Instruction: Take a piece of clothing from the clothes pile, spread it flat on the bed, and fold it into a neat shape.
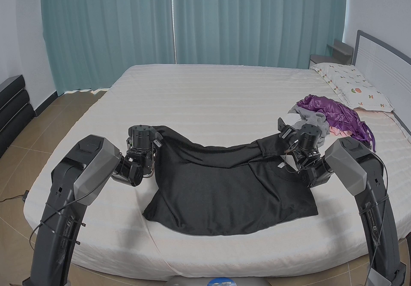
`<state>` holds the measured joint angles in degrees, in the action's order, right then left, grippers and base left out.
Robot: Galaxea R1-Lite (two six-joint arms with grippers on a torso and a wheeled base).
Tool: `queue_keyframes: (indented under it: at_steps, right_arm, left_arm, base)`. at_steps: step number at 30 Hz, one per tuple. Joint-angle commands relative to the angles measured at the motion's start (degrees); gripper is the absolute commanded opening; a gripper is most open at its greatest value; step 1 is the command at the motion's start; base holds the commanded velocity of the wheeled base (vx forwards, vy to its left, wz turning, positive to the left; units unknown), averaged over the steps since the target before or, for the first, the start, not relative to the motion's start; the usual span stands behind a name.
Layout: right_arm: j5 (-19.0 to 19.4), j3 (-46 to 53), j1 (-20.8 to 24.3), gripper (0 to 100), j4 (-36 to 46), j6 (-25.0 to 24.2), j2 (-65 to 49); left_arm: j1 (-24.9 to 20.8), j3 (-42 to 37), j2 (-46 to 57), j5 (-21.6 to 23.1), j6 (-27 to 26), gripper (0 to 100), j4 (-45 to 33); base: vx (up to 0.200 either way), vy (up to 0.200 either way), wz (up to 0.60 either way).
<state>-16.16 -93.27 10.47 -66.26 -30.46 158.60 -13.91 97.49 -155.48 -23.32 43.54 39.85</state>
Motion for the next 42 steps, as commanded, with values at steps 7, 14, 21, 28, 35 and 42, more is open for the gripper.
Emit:
queue_keyframes:
  at_steps: [7,14,21,28,35,42]
  right_arm:
    - [0.3,2.6,-2.4,100,5.1,-0.2,3.0]
    - [8.5,15.8,-2.6,100,5.1,-6.4,-8.1]
    - [12.7,26.1,-3.9,100,3.4,-8.6,-16.6]
    - [18.3,42.9,-3.8,100,-1.9,-10.5,-23.2]
    - [22.8,64.6,-3.7,100,-16.4,-12.0,-27.2]
    - [25.5,73.1,-3.4,100,-23.5,-20.6,-26.2]
  left_arm:
    - [4.3,-0.5,-2.5,0.4,0.0,100,-6.2]
    - [4.3,-8.9,2.2,4.3,0.2,100,-8.3]
    - [3.9,-24.6,13.3,10.3,0.5,100,-7.2]
    - [3.8,-35.7,21.0,15.2,5.0,100,-7.2]
    - [1.4,-50.1,27.2,20.5,11.9,100,-3.4]
    - [-2.2,-60.2,29.4,20.9,13.1,100,6.6]
  base:
    - [0.000,0.000,0.00]
    - [0.000,0.000,0.00]
    - [0.000,0.000,0.00]
    - [0.000,0.000,0.00]
    - [0.000,0.000,0.00]
    - [0.000,0.000,0.00]
